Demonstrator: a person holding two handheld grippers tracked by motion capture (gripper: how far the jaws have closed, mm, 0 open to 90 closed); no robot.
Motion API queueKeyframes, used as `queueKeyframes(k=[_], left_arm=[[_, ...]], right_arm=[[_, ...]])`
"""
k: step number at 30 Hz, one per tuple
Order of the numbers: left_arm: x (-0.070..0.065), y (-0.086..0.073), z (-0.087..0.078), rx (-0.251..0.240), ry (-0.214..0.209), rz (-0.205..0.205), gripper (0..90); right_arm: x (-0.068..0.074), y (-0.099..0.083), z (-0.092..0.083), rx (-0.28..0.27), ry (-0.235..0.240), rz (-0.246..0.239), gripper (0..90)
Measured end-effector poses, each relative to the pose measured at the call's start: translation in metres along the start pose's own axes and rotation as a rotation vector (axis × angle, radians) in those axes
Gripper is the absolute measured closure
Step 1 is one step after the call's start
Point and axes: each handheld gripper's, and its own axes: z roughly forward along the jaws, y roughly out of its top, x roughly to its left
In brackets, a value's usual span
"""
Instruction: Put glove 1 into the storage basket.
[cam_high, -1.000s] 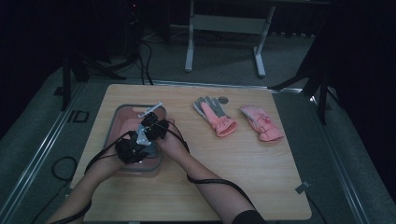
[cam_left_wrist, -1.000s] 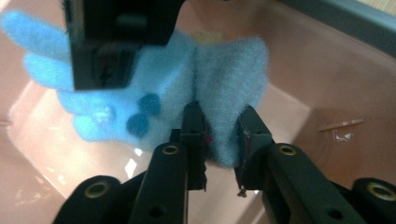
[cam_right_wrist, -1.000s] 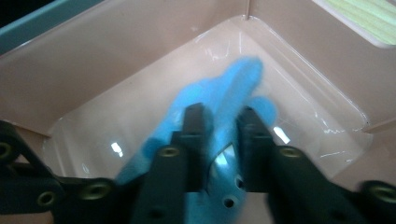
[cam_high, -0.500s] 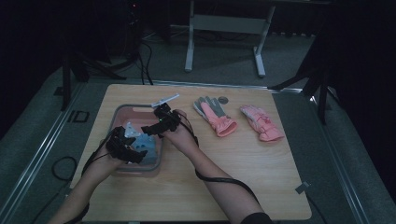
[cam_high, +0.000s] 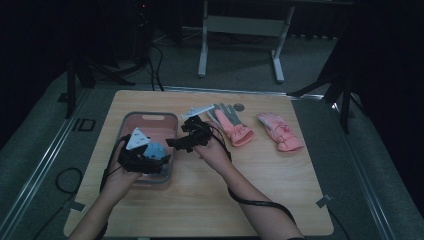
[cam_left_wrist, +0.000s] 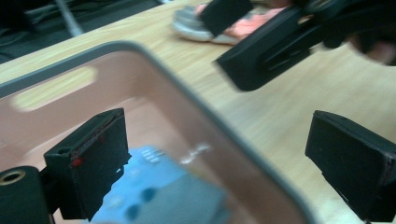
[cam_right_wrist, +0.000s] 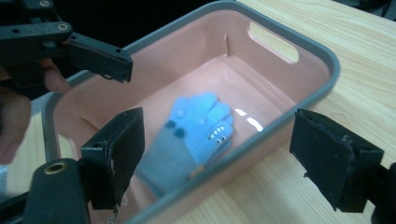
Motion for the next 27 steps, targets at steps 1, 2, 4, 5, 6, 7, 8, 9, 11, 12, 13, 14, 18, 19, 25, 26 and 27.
queueKeyframes(k=[1,2,4,5,6,7,8,9,11,12,13,14,18,19,25,26,27], left_arm=[[-0.004,0.002,0.001,-0.005,-0.004,0.011,6.2],[-0.009,0.004,0.001,-0.009,-0.014,0.019,6.2],[-0.016,0.008,0.003,-0.019,-0.039,0.017,6.2],[-0.020,0.010,0.004,-0.023,-0.047,0.017,6.2],[-0.025,0.012,0.004,-0.027,-0.051,0.020,6.2],[-0.029,0.014,0.005,-0.033,-0.057,0.023,6.2],[-0.034,0.015,0.006,-0.039,-0.070,0.027,6.2],[-0.039,0.017,0.007,-0.042,-0.079,0.035,6.2],[-0.048,0.021,0.010,-0.047,-0.093,0.049,6.2],[-0.053,0.023,0.011,-0.051,-0.099,0.051,6.2],[-0.057,0.024,0.013,-0.054,-0.104,0.057,6.2],[-0.060,0.025,0.015,-0.057,-0.111,0.057,6.2],[-0.074,0.027,0.025,-0.087,-0.151,0.062,6.1],[-0.077,0.027,0.027,-0.087,-0.158,0.062,6.1],[-0.097,0.026,0.043,-0.081,-0.203,0.085,6.1],[-0.100,0.025,0.046,-0.077,-0.209,0.090,6.1],[-0.103,0.025,0.048,-0.076,-0.217,0.092,6.1]], right_arm=[[0.000,-0.002,-0.002,-0.004,-0.005,-0.011,17.8],[-0.001,-0.004,-0.005,-0.007,-0.005,-0.023,17.7],[-0.004,-0.009,-0.011,-0.016,-0.006,-0.020,17.4],[-0.006,-0.011,-0.014,-0.023,-0.008,-0.019,17.5],[-0.008,-0.014,-0.018,-0.030,-0.007,-0.013,17.6],[-0.010,-0.017,-0.022,-0.031,-0.002,-0.002,17.7],[-0.013,-0.020,-0.026,-0.035,-0.001,0.015,17.7],[-0.016,-0.023,-0.030,-0.036,0.000,0.031,17.8],[-0.022,-0.029,-0.039,-0.046,0.012,0.052,17.7],[-0.024,-0.032,-0.043,-0.047,0.009,0.055,16.5],[-0.026,-0.035,-0.048,-0.050,0.004,0.056,13.1],[-0.028,-0.037,-0.052,-0.059,-0.001,0.062,12.5],[-0.037,-0.048,-0.067,-0.080,-0.059,0.056,11.1],[-0.040,-0.052,-0.070,-0.083,-0.066,0.061,11.1],[-0.058,-0.071,-0.089,-0.089,-0.101,0.064,20.9],[-0.060,-0.073,-0.092,-0.089,-0.104,0.066,21.7],[-0.062,-0.076,-0.094,-0.090,-0.107,0.061,21.7]])
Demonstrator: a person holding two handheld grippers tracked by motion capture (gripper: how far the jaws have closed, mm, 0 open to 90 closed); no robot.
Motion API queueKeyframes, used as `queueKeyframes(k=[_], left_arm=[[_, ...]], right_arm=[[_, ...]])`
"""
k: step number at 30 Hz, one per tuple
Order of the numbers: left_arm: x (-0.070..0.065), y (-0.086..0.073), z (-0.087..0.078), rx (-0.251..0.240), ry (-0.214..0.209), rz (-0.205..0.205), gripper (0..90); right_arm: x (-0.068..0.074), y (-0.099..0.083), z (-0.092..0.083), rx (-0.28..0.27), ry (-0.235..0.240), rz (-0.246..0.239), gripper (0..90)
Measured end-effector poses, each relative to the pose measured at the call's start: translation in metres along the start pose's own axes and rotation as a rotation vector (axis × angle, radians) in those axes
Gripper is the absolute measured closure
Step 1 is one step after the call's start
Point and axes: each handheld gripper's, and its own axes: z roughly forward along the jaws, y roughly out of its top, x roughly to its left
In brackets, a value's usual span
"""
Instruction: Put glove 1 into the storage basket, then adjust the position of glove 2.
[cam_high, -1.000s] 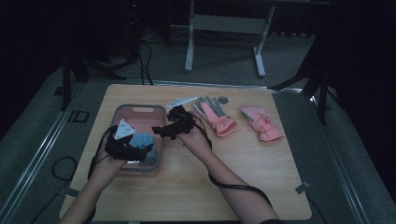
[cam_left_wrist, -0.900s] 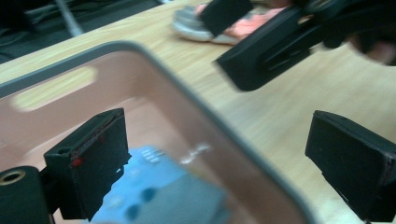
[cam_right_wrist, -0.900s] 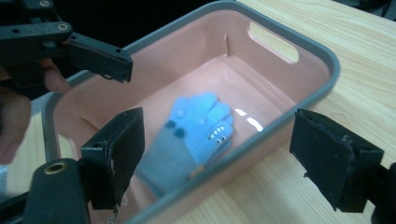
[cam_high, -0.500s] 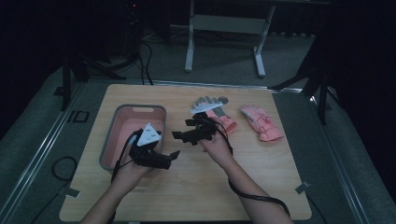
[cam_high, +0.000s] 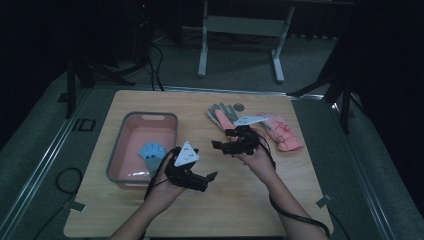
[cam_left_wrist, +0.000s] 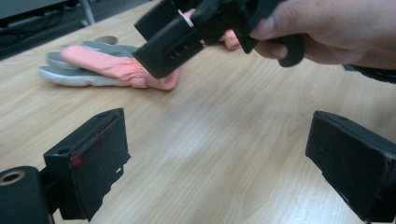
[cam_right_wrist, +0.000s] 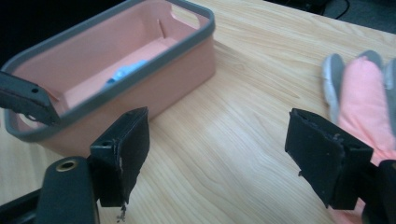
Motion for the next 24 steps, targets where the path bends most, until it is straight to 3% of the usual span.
queueKeyframes(k=[4,7,11,17,24], left_arm=[[-0.009,-0.002,0.010,-0.004,-0.014,0.015,6.1],[-0.016,-0.008,0.017,-0.007,-0.037,0.013,6.1],[-0.024,-0.021,0.030,0.002,-0.035,0.025,6.1],[-0.034,-0.044,0.043,-0.005,-0.024,0.030,6.0],[-0.039,-0.062,0.048,-0.005,-0.024,0.037,6.1]], right_arm=[[-0.008,-0.010,-0.008,-0.001,-0.025,-0.012,25.7],[-0.015,-0.019,-0.013,0.005,-0.032,0.018,30.6],[-0.024,-0.032,-0.020,0.019,-0.066,0.020,41.7],[-0.042,-0.046,-0.035,-0.017,-0.096,-0.028,45.5],[-0.071,-0.044,-0.039,-0.021,-0.146,-0.009,45.9]])
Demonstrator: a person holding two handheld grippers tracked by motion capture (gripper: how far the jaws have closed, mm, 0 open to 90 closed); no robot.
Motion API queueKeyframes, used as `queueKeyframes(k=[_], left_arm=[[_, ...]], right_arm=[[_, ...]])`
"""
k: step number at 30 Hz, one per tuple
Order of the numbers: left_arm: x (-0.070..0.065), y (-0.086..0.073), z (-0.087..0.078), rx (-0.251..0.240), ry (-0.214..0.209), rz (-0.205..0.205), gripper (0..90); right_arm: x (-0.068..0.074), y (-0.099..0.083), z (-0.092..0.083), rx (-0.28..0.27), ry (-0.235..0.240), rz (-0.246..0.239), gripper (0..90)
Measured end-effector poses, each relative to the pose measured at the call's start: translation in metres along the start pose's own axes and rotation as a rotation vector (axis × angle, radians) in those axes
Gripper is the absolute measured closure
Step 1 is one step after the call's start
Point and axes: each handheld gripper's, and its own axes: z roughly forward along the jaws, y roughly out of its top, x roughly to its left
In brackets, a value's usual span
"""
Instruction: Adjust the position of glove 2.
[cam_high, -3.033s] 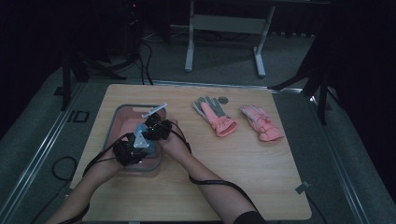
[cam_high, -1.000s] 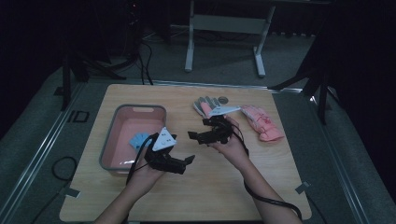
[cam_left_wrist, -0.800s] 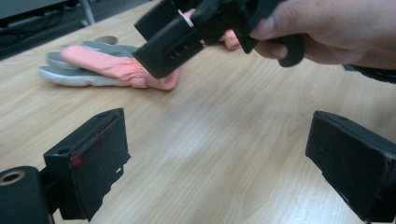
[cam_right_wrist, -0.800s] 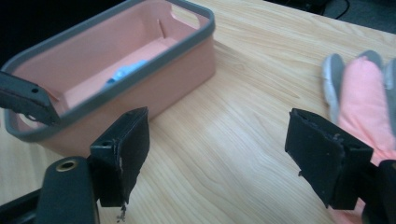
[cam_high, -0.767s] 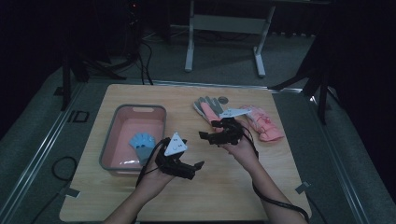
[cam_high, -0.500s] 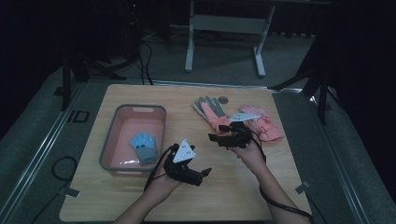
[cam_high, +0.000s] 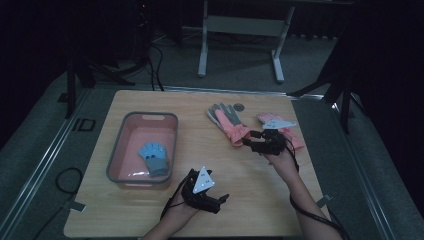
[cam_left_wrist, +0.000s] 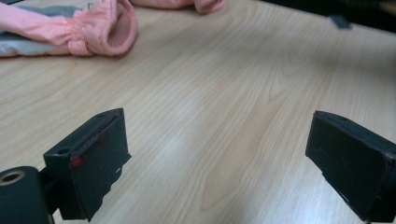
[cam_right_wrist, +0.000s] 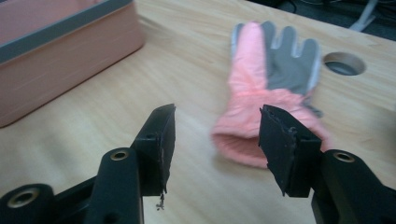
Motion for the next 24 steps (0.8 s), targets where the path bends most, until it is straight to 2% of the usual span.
queueKeyframes(k=[1,3,6,7,8,9,12,13,14,15,16,18,23,24], left_arm=[[0.001,-0.002,-0.001,-0.006,-0.002,-0.011,6.1],[0.002,-0.007,-0.002,-0.026,-0.013,-0.032,6.1],[0.003,-0.011,-0.004,-0.037,-0.013,-0.043,6.1],[0.003,-0.014,-0.004,-0.035,-0.013,-0.047,6.1],[0.003,-0.014,-0.004,-0.035,-0.013,-0.047,6.1],[0.003,-0.015,-0.004,-0.036,-0.014,-0.045,6.0],[0.003,-0.016,-0.004,-0.046,-0.017,-0.044,6.0],[0.003,-0.016,-0.005,-0.045,-0.017,-0.044,6.0],[0.003,-0.016,-0.005,-0.054,-0.019,-0.045,6.1],[0.003,-0.016,-0.005,-0.054,-0.019,-0.045,6.1],[0.003,-0.016,-0.005,-0.052,-0.014,-0.042,6.1],[0.003,-0.017,-0.005,-0.053,-0.009,-0.039,6.1],[0.005,-0.017,-0.005,-0.050,-0.008,-0.042,6.1],[0.006,-0.019,-0.004,-0.045,-0.011,-0.045,6.1]], right_arm=[[-0.008,0.003,0.004,-0.006,-0.014,0.012,48.4],[-0.017,0.006,0.010,-0.004,-0.011,0.048,49.8],[-0.024,0.009,0.018,-0.009,-0.034,0.064,52.2],[-0.031,0.014,0.033,-0.002,-0.035,0.081,52.1],[-0.031,0.014,0.033,-0.002,-0.035,0.081,52.1],[-0.032,0.018,0.044,0.003,-0.033,0.068,51.8],[-0.032,0.022,0.054,0.023,-0.039,0.048,51.4],[-0.032,0.024,0.060,0.037,-0.037,0.047,50.8],[-0.033,0.028,0.071,0.052,-0.046,0.026,49.4],[-0.033,0.028,0.071,0.052,-0.046,0.026,49.4],[-0.035,0.033,0.083,0.078,-0.052,0.017,47.0],[-0.037,0.036,0.091,0.096,-0.065,0.003,46.7],[-0.036,0.042,0.107,0.121,-0.061,-0.015,45.9],[-0.037,0.042,0.117,0.165,-0.091,-0.041,44.0]])
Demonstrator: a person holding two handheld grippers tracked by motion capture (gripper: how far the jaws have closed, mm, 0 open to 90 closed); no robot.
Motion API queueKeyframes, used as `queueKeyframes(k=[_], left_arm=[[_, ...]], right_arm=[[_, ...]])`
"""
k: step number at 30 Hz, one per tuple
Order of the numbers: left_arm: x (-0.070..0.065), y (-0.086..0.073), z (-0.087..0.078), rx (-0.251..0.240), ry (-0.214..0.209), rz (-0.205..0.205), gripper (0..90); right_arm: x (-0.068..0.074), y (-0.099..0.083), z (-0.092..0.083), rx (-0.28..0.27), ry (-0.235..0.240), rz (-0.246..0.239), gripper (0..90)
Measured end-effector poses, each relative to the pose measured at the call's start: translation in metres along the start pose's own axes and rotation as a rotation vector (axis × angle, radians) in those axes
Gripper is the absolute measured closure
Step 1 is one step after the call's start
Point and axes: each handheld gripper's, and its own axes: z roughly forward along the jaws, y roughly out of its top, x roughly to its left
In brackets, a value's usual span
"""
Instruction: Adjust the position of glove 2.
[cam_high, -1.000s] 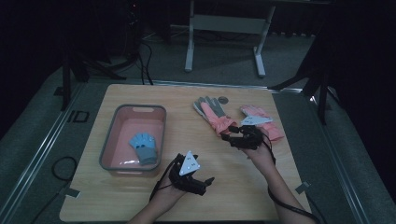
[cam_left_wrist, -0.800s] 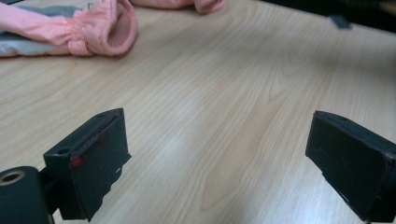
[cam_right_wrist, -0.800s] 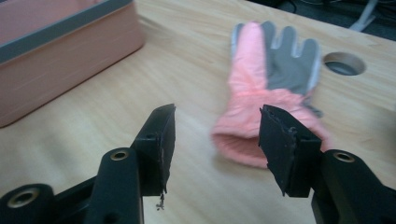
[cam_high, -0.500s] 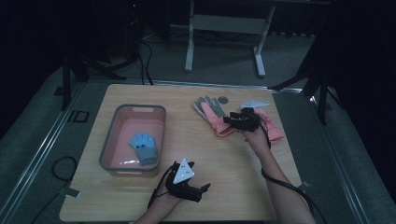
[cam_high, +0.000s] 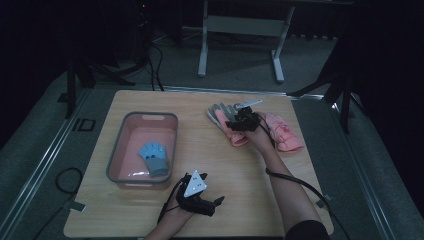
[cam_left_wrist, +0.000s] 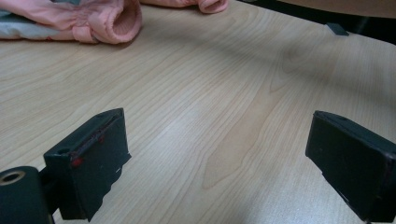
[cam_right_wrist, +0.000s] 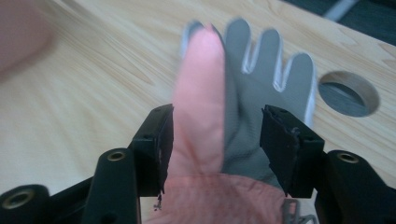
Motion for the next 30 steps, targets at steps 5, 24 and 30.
queueKeyframes(k=[5,24,30], left_arm=[[-0.001,-0.001,0.001,0.008,-0.001,0.004,6.1],[0.001,0.001,-0.002,-0.012,0.022,0.000,6.1],[0.000,0.001,0.001,-0.008,0.021,0.013,6.1]], right_arm=[[0.000,-0.007,0.013,0.066,-0.016,0.016,50.4],[0.046,0.006,-0.059,-0.068,-0.115,0.199,86.5],[0.076,-0.001,-0.106,-0.114,-0.165,0.218,86.5]])
